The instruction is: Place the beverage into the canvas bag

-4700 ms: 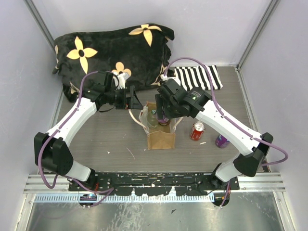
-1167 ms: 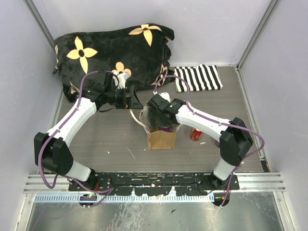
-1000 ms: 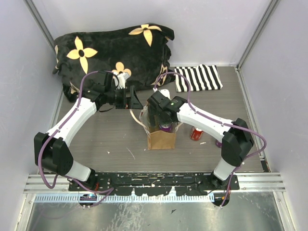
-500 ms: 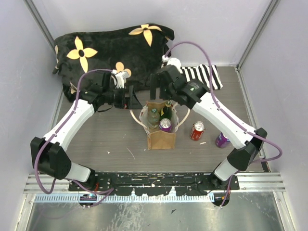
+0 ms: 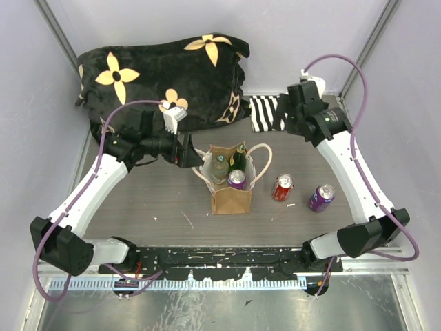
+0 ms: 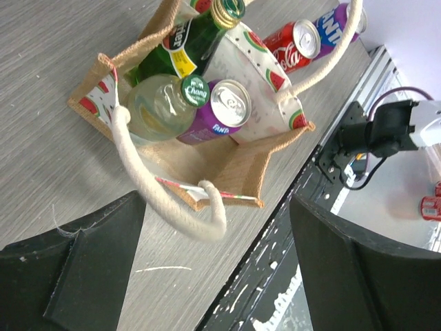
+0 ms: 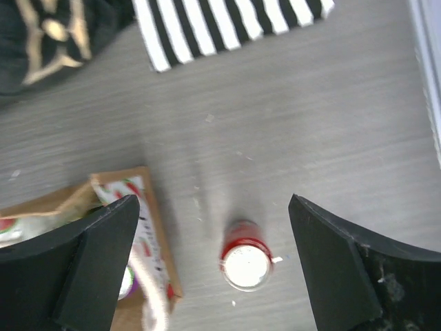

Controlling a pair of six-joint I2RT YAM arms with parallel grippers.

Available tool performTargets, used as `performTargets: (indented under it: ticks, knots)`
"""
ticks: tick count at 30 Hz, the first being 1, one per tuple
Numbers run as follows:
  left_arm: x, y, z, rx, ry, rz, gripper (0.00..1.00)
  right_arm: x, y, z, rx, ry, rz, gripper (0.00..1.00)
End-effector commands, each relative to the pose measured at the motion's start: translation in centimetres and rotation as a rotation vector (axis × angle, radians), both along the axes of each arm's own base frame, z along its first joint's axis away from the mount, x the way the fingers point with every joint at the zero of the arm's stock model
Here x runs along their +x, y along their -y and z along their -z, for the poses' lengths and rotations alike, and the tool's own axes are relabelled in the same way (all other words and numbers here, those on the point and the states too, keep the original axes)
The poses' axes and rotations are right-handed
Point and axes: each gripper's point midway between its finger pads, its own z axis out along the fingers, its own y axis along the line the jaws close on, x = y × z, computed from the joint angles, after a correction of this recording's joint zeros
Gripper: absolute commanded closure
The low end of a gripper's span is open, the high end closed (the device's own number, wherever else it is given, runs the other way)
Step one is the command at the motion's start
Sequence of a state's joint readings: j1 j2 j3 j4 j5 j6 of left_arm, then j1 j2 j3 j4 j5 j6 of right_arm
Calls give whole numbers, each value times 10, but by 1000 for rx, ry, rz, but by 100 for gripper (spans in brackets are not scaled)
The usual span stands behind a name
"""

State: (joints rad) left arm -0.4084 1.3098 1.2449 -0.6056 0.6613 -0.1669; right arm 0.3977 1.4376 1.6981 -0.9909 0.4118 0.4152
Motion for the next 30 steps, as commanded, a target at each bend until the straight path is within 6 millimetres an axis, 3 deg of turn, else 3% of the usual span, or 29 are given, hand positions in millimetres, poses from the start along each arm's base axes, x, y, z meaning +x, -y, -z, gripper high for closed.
performTargets:
  ticks: [1,6,11,22,30]
  knots:
    - [-24,-12,0,38,54,62,7,-32,32,36,-20,-149,31,7]
    - [-33,-19,10,65,45,61,7,-60,32,89,21,-312,21,10]
    - [-35,-19,15,64,28,54,7,-81,21,121,83,-401,-12,12]
    - [-31,-18,17,69,21,56,7,-94,11,167,117,-512,-54,11]
    - [-31,-18,19,75,18,56,7,-97,16,192,87,-550,-38,11]
